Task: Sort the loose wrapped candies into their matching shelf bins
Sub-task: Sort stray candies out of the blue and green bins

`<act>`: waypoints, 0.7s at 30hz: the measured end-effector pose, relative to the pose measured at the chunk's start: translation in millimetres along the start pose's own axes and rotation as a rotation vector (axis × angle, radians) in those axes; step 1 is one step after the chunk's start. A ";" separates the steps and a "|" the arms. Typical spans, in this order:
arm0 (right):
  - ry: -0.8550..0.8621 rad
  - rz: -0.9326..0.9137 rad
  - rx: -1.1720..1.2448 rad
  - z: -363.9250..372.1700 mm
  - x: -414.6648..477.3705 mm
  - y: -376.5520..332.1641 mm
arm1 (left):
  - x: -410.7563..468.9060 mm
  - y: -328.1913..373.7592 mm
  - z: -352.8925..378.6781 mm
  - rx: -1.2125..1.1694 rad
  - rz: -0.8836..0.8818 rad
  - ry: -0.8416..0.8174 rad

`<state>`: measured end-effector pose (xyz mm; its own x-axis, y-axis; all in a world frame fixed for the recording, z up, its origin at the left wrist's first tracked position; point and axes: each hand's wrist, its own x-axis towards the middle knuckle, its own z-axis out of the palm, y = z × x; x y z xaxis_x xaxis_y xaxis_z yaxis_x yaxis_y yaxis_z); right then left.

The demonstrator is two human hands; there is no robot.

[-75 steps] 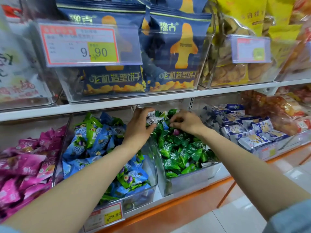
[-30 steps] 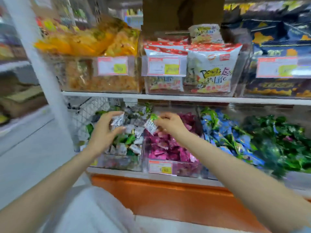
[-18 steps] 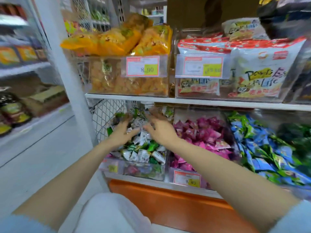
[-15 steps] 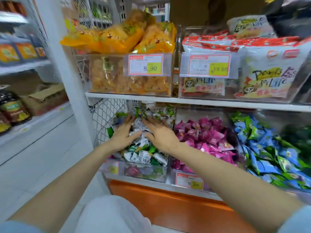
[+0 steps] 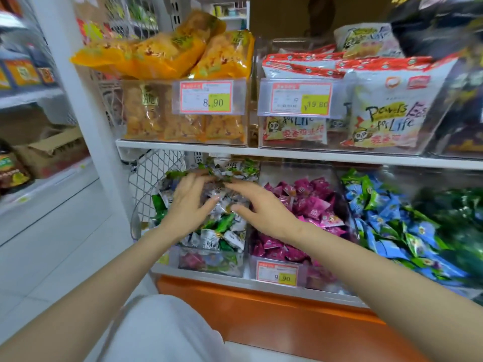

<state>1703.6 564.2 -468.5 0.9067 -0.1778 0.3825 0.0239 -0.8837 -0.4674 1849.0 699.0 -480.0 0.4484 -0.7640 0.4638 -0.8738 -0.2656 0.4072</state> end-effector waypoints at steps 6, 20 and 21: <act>0.196 0.090 -0.020 -68.6 -94.2 32.9 | -0.8 115.6 33.8 -0.305 0.253 -0.130; 0.619 0.671 -0.195 -222.5 -305.1 159.1 | 70.6 342.0 214.9 -0.335 0.432 -0.402; 0.640 0.706 -0.204 -227.7 -312.2 169.3 | 78.0 347.2 223.4 -0.317 0.416 -0.410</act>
<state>1328.7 371.6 -485.6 0.2826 -0.8440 0.4558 -0.5655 -0.5304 -0.6316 1538.6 415.9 -478.2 -0.0765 -0.9440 0.3209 -0.8331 0.2373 0.4997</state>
